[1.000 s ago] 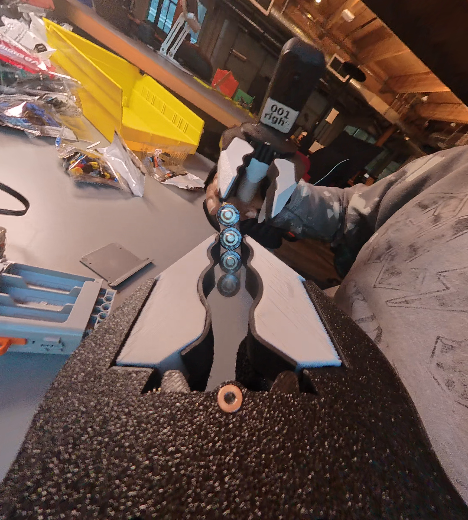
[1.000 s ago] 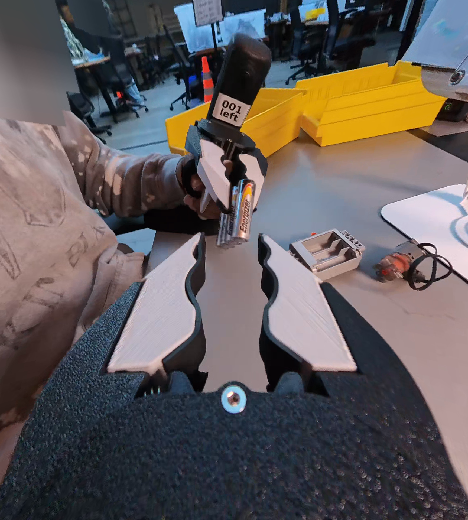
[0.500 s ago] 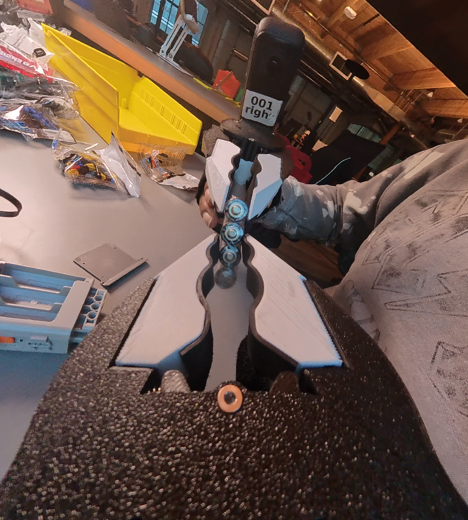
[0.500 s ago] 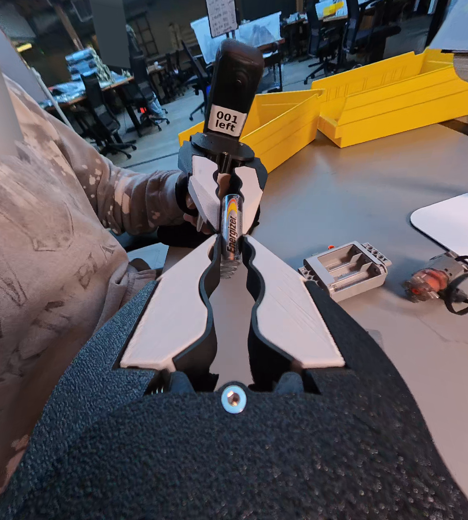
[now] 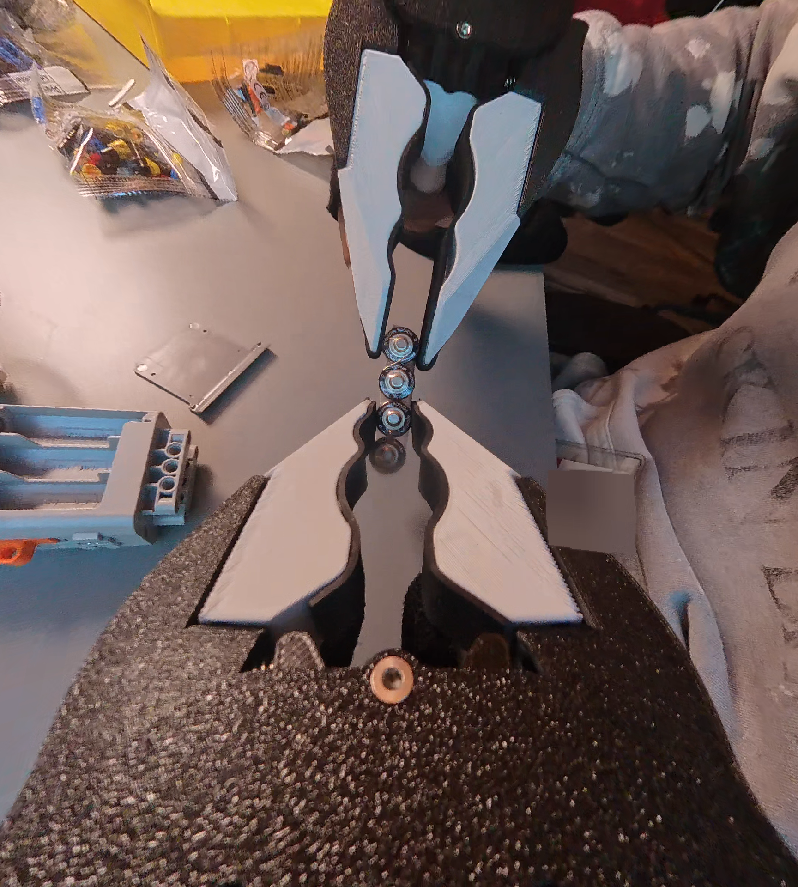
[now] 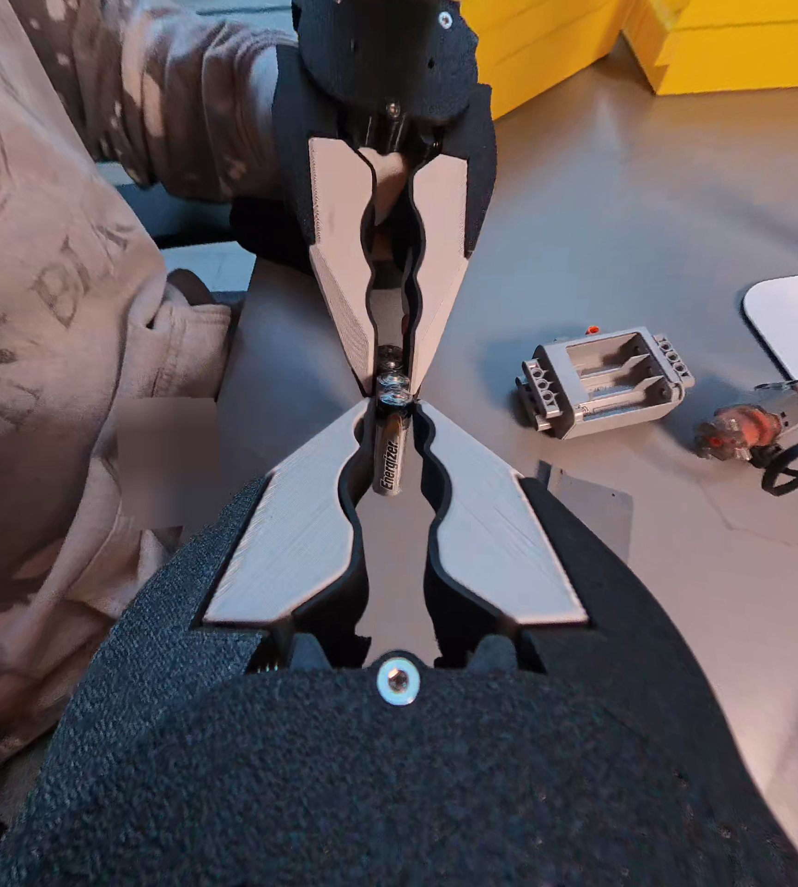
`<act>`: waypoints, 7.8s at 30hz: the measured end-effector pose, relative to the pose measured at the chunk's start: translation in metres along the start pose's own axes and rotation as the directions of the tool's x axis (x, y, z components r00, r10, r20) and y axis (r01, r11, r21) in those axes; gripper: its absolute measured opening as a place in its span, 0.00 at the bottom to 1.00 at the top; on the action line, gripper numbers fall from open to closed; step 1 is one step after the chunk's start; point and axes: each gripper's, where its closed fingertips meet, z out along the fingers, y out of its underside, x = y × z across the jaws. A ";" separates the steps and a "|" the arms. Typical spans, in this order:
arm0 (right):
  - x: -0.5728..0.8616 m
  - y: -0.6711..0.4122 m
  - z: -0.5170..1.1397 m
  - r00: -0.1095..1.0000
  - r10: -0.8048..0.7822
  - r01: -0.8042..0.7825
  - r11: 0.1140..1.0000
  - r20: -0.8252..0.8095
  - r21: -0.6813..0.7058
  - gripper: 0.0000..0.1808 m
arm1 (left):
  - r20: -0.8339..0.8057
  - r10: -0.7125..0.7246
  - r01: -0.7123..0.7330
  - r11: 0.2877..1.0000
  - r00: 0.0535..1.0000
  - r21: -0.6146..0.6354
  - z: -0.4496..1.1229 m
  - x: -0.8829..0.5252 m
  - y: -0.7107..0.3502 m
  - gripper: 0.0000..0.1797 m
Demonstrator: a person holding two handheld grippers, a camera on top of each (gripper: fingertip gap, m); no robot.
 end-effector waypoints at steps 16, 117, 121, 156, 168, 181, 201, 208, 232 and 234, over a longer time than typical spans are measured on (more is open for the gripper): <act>0.000 0.035 0.002 0.970 -0.206 0.168 0.953 -0.132 -0.252 0.08 | 0.051 0.197 -0.186 0.968 0.979 -0.168 0.036 -0.002 0.015 0.06; 0.037 0.040 0.018 0.981 -0.002 -0.013 0.997 -0.196 -0.077 0.08 | -0.076 -0.327 0.313 0.937 0.942 -0.155 0.015 -0.050 0.019 0.07; 0.037 0.041 0.016 0.977 0.040 -0.052 0.997 -0.211 -0.050 0.08 | -0.099 -0.357 0.339 0.926 0.929 -0.167 0.017 -0.049 0.019 0.08; 0.021 0.044 0.012 0.975 0.063 -0.073 0.997 -0.213 -0.039 0.08 | 0.059 -0.200 0.208 0.962 0.978 -0.179 0.017 -0.034 0.029 0.07; 0.028 0.054 -0.004 0.905 0.376 -0.372 0.926 -0.198 0.057 0.08 | 0.251 -0.103 0.134 0.985 0.962 -0.107 0.017 -0.047 0.022 0.01; 0.051 0.071 0.002 0.857 0.450 -0.475 0.879 -0.253 -0.044 0.13 | 0.336 -0.068 0.120 0.983 0.939 -0.136 0.026 -0.054 0.026 0.15; 0.061 0.050 -0.129 0.763 0.289 -0.135 0.946 -0.578 0.294 0.58 | 0.675 -0.345 -0.054 0.867 0.652 0.496 -0.064 -0.083 -0.044 0.33; 0.034 0.056 -0.157 0.773 0.280 -0.108 0.942 -0.570 0.317 0.58 | 0.721 -0.398 -0.056 0.855 0.568 0.516 -0.050 -0.065 -0.049 0.37; -0.155 0.218 -0.552 0.540 0.285 0.021 0.936 -0.792 0.352 0.49 | 0.804 -0.403 -0.162 0.844 0.437 0.511 0.141 0.120 -0.129 0.09; -0.164 0.232 -0.615 0.490 0.237 0.031 0.957 -0.839 0.289 0.49 | 0.831 -0.373 -0.185 0.859 0.413 0.477 0.155 0.123 -0.140 0.09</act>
